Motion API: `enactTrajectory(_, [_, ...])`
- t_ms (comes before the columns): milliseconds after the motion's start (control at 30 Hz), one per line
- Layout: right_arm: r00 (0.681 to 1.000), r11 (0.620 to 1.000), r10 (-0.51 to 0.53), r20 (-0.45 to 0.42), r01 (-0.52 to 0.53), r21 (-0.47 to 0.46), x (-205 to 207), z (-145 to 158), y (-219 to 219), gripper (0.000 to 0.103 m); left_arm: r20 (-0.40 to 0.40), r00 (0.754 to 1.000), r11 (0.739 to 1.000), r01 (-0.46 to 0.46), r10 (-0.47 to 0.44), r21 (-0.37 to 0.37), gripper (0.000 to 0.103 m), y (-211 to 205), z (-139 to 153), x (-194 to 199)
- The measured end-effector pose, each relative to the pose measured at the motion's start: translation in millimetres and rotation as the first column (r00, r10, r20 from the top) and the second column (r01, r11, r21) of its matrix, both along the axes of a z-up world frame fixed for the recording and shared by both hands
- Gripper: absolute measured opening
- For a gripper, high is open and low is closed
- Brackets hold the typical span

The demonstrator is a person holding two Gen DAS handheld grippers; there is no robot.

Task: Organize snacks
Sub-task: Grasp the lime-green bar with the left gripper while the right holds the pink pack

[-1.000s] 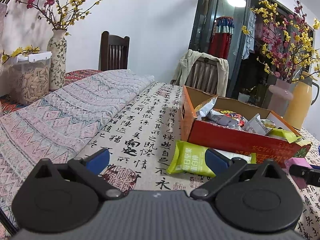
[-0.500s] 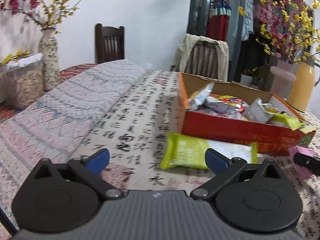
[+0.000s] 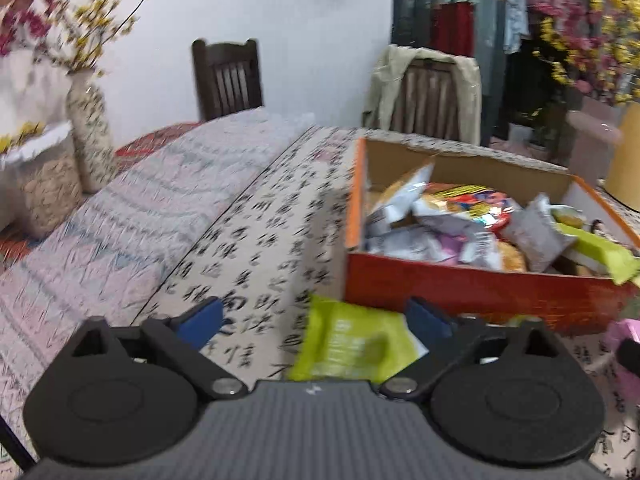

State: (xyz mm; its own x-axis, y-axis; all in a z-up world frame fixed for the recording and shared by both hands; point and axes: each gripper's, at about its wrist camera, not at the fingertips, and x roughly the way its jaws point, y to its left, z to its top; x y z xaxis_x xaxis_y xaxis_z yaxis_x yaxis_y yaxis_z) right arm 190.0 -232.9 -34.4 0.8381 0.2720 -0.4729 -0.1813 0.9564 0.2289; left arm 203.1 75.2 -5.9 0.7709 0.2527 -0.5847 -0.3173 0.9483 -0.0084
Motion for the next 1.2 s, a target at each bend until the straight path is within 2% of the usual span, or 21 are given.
enactTrajectory(67, [1.0, 1.0, 0.004, 0.003, -0.004, 0.003, 0, 0, 0, 0.064, -0.013, 1.0, 0.999, -0.017, 0.017, -0.027, 0.069, 10, -3, -1])
enactTrajectory(133, [1.0, 1.0, 0.006, 0.005, -0.006, 0.006, -1, 0, 0, 0.064, -0.016, 1.0, 0.998, -0.028, 0.027, -0.064, 0.06, 21, -4, -1])
enactTrajectory(233, [1.0, 1.0, 0.007, 0.006, -0.007, 0.008, -1, 0, 0, 0.064, -0.009, 1.0, 0.991, -0.026, 0.025, -0.133, 0.058, 34, -4, 1])
enactTrajectory(300, [1.0, 1.0, 0.006, 0.006, -0.006, 0.008, -1, 0, 0, 0.064, -0.017, 1.0, 0.981, 0.0, -0.003, -0.193, 0.051, 40, -7, 4])
enactTrajectory(367, [1.0, 1.0, 0.004, 0.006, -0.004, 0.01, -2, 0, -1, 0.064, -0.043, 0.998, 0.957, 0.038, -0.053, -0.288, 0.039, 47, -12, 8])
enactTrajectory(400, [1.0, 1.0, 0.002, 0.005, -0.002, 0.011, -2, 0, -1, 0.064, -0.038, 0.997, 0.946, 0.047, -0.063, -0.32, 0.038, 50, -13, 7])
enactTrajectory(467, [1.0, 1.0, 0.001, 0.004, -0.001, 0.012, -1, 0, -1, 0.064, -0.034, 0.996, 0.934, 0.067, -0.084, -0.352, 0.027, 52, -13, 4])
enactTrajectory(567, [1.0, 1.0, 0.0, 0.002, 0.0, 0.012, -1, 0, -1, 0.064, -0.035, 0.992, 0.93, 0.098, -0.118, -0.354, 0.023, 46, -12, -6])
enactTrajectory(667, [1.0, 1.0, -0.003, 0.002, 0.003, 0.011, -1, -1, -1, 0.064, -0.04, 0.99, 0.932, 0.114, -0.136, -0.344, 0.023, 38, -11, -18])
enactTrajectory(800, [1.0, 1.0, -0.009, 0.006, 0.009, 0.011, -2, -1, -3, 0.064, -0.059, 0.982, 0.922, 0.146, -0.178, -0.359, 0.023, 27, -9, -35])
enactTrajectory(933, [1.0, 1.0, -0.014, 0.013, 0.014, 0.014, -5, 0, -4, 0.064, -0.062, 0.974, 0.929, 0.188, -0.218, -0.318, 0.024, 10, -2, -49])
enactTrajectory(1000, [1.0, 1.0, -0.017, 0.018, 0.017, 0.015, -7, 0, -5, 0.064, -0.039, 0.979, 0.947, 0.183, -0.2, -0.265, 0.035, 6, 5, -51])
enactTrajectory(1067, [1.0, 1.0, -0.019, 0.025, 0.019, 0.011, -9, 1, -5, 0.064, -0.016, 0.981, 0.958, 0.186, -0.195, -0.219, 0.068, 2, 11, -48])
enactTrajectory(1133, [0.999, 1.0, -0.016, 0.034, 0.016, 0.001, -12, 2, -5, 0.064, -0.001, 0.979, 0.971, 0.204, -0.206, -0.127, 0.08, -6, 13, -40])
enactTrajectory(1200, [0.999, 1.0, -0.012, 0.043, 0.012, -0.006, -17, 3, -5, 0.064, -0.011, 0.981, 0.979, 0.194, -0.195, -0.062, 0.079, -14, 13, -27])
